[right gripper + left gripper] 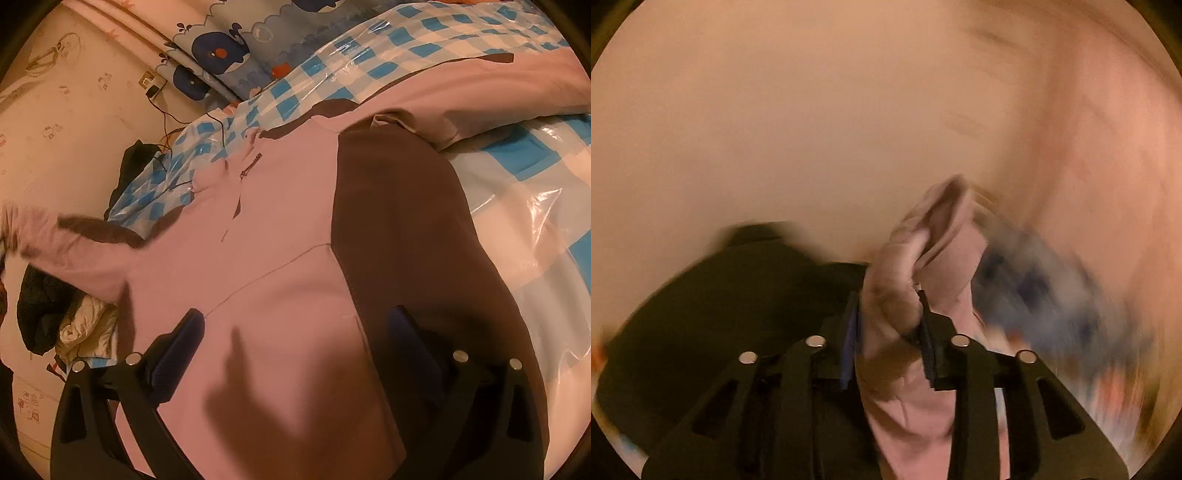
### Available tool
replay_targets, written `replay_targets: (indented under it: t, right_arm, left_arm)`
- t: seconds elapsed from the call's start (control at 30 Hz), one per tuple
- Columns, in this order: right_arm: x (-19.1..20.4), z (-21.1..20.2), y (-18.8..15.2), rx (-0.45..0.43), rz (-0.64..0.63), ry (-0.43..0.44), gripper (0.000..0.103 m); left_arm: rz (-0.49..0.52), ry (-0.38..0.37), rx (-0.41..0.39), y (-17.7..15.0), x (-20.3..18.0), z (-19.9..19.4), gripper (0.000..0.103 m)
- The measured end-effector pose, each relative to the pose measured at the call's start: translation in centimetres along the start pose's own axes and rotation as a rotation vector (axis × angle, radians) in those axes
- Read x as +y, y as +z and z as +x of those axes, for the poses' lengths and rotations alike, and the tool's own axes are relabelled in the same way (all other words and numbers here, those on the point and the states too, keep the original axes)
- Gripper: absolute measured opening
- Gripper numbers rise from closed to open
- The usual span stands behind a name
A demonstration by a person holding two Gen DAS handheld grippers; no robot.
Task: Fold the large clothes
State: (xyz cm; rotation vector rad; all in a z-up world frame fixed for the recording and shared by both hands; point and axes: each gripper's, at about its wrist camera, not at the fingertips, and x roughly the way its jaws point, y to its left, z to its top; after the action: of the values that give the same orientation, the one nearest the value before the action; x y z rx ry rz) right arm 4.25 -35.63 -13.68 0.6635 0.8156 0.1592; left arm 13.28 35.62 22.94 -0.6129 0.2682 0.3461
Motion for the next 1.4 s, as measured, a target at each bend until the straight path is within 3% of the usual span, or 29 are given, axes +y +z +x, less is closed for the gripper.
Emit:
replay_targets:
  t: [0.03,0.07,0.13,0.23,0.37,0.43,0.47,0.53,0.6,0.7,0.8,0.9,1.0,1.07,1.2,1.27,1.37,1.4]
  right_arm:
    - [0.0,0.0,0.0,0.001,0.004,0.001,0.096]
    - [-0.1,0.0,0.1,0.001,0.009,0.004,0.096]
    - [-0.3,-0.2,0.1,0.001,0.019,0.012,0.096]
    - [-0.4,-0.2,0.1,0.000,0.031,0.021,0.096]
    - [-0.2,-0.1,0.1,0.001,0.030,0.004,0.096]
    - [0.0,-0.1,0.1,0.002,0.027,-0.003,0.096]
    - [0.0,-0.1,0.1,0.002,0.024,-0.007,0.096]
    - [0.2,-0.3,0.1,0.003,0.019,-0.010,0.096]
    - [0.4,-1.2,0.3,0.034,0.007,0.008,0.096]
    - [0.3,-5.0,0.5,0.049,-0.024,0.025,0.096]
    - [-0.7,-9.7,0.2,0.051,-0.050,-0.003,0.096]
    - [-3.6,-14.5,-1.1,0.104,-0.077,-0.112,0.096]
    - [-5.8,-16.2,-3.1,0.215,-0.052,-0.104,0.096]
    - [-6.4,-16.2,-4.8,0.304,-0.045,-0.089,0.096]
    - [-4.7,-14.2,-8.2,0.453,-0.124,-0.133,0.096]
    - [-3.3,-13.3,-9.2,0.491,-0.183,-0.197,0.096]
    - [-1.9,-13.1,-9.8,0.540,-0.133,-0.061,0.096]
    - [-1.2,-12.8,-10.2,0.548,-0.157,-0.071,0.096]
  left_arm:
    - [-0.158,0.065,-0.012,0.9,4.4,-0.4,0.040]
    - [-0.253,0.089,-0.019,1.2,7.2,-0.9,0.058]
    - [-0.406,0.137,-0.064,1.0,13.1,-3.4,0.065]
    - [-0.336,0.178,-0.112,0.0,16.0,-7.6,0.067]
    - [-0.104,0.163,-0.084,-4.2,13.3,-11.3,0.081]
    - [0.056,0.102,-0.012,-8.1,10.3,-11.6,0.086]
    - [0.178,0.048,0.061,-11.5,8.3,-11.6,0.087]
    - [0.382,-0.031,0.238,-18.4,5.7,-11.3,0.087]
    - [0.545,-0.122,0.489,-26.9,3.5,-9.7,0.087]
    - [0.575,-0.198,0.717,-33.6,3.9,-9.2,0.087]
    - [0.572,-0.203,0.841,-36.4,5.8,-9.3,0.087]
    - [0.512,-0.173,0.930,-37.3,9.2,-8.8,0.087]
    - [0.446,-0.103,0.993,-37.8,13.7,-7.9,0.087]
    - [0.374,-0.108,1.071,-39.0,15.8,-7.8,0.088]
    - [0.366,-0.105,1.138,-41.5,17.1,-8.4,0.089]
    - [0.353,-0.116,1.187,-42.8,16.8,-8.3,0.092]
    - [0.376,-0.132,1.187,-43.6,16.3,-9.7,0.092]
    - [0.377,-0.147,1.176,-43.6,15.9,-10.1,0.091]
